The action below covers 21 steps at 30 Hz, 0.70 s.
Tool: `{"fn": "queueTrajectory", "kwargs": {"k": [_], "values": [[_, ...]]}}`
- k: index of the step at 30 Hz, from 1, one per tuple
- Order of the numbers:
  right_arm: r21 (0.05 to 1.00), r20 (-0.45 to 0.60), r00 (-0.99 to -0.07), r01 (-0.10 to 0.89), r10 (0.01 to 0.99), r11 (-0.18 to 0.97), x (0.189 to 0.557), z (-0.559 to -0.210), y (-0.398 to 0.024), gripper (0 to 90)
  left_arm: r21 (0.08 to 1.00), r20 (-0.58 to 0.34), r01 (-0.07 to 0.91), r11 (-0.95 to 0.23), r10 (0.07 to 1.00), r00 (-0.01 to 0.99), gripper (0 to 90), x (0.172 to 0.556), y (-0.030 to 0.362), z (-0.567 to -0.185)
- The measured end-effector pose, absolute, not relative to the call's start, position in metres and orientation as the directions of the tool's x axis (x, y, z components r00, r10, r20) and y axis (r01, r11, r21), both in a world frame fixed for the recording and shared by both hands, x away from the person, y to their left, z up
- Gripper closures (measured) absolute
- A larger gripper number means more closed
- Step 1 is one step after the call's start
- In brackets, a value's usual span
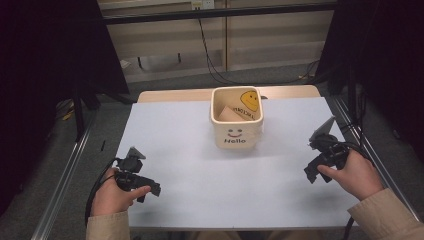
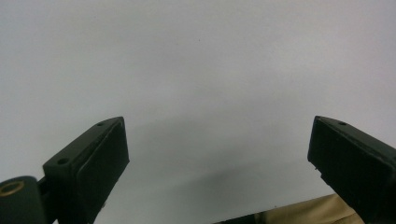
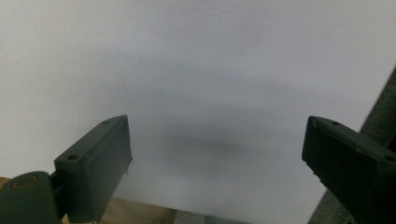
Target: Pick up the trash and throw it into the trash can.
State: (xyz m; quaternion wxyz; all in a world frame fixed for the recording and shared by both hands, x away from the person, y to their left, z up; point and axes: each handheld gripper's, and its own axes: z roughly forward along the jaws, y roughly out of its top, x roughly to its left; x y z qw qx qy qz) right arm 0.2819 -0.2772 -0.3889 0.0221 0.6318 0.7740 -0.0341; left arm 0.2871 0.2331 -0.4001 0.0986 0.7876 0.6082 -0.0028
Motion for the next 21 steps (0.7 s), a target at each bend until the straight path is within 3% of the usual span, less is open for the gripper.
{"fn": "queueTrajectory", "kwargs": {"k": [11, 21], "values": [[-0.020, -0.066, -0.173, 0.985, 0.983, 0.172, 0.259, -0.422, -0.293, 7.6, 0.145, -0.123, 0.962, -0.230, 0.961, 0.249, 5.0, 0.286, 0.232, -0.402], [-0.032, -0.039, -0.168, 0.985, 0.985, 0.167, 0.250, -0.429, -0.297, 7.6, 0.149, -0.114, 0.961, -0.232, 0.962, 0.249, 5.0, 0.287, 0.231, -0.404]]}}
